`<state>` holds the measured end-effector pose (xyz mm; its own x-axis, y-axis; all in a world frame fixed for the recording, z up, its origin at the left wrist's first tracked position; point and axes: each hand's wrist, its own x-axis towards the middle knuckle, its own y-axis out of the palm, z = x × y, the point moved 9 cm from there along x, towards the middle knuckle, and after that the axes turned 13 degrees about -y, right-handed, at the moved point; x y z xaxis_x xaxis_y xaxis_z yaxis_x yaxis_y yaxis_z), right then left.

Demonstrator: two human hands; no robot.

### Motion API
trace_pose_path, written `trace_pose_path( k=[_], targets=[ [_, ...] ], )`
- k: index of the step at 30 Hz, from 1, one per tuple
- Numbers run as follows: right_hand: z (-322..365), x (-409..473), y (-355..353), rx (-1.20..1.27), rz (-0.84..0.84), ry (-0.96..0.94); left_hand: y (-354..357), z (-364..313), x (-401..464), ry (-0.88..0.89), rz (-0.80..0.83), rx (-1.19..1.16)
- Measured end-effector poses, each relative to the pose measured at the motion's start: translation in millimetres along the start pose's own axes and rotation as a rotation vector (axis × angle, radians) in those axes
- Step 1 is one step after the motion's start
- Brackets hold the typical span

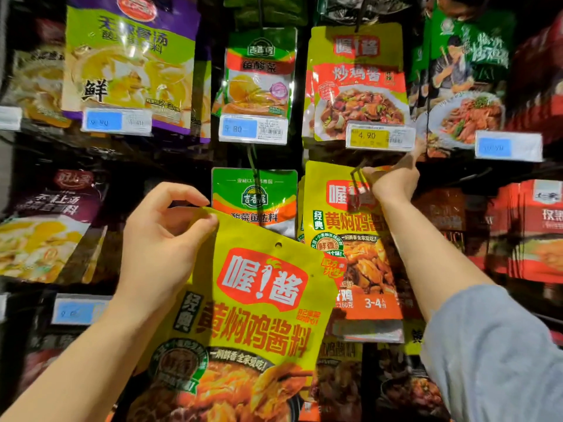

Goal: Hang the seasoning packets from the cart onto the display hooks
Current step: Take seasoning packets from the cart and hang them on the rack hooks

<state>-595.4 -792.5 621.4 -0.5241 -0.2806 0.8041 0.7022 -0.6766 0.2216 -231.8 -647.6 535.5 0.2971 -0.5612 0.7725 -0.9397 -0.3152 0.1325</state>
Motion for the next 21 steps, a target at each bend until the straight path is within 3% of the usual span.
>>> trace_pose_path(
  k=[3,8,10,12,14,18,21],
  targets=[
    [-1,-10,-3,-0.111,0.079,-0.019,12,3,0,-0.033,0.016,-0.044],
    [26,-63,-60,-0.035,-0.015,-0.305,31,9,12,-0.103,0.037,-0.142],
    [27,-87,-64,0.177,0.125,-0.26,43,6,22,-0.13,0.055,-0.19],
    [35,-111,-51,0.368,0.396,-0.133,59,-2,32,-0.127,0.082,-0.227],
    [55,-121,-46,0.344,0.517,-0.218,73,-8,40,-0.139,0.093,-0.262],
    [67,-85,-71,0.29,0.272,-0.3,107,-12,58,-0.128,0.086,-0.292],
    [67,-58,-74,0.219,0.241,-0.297,127,-7,70,-0.09,0.071,-0.21]
  ],
)
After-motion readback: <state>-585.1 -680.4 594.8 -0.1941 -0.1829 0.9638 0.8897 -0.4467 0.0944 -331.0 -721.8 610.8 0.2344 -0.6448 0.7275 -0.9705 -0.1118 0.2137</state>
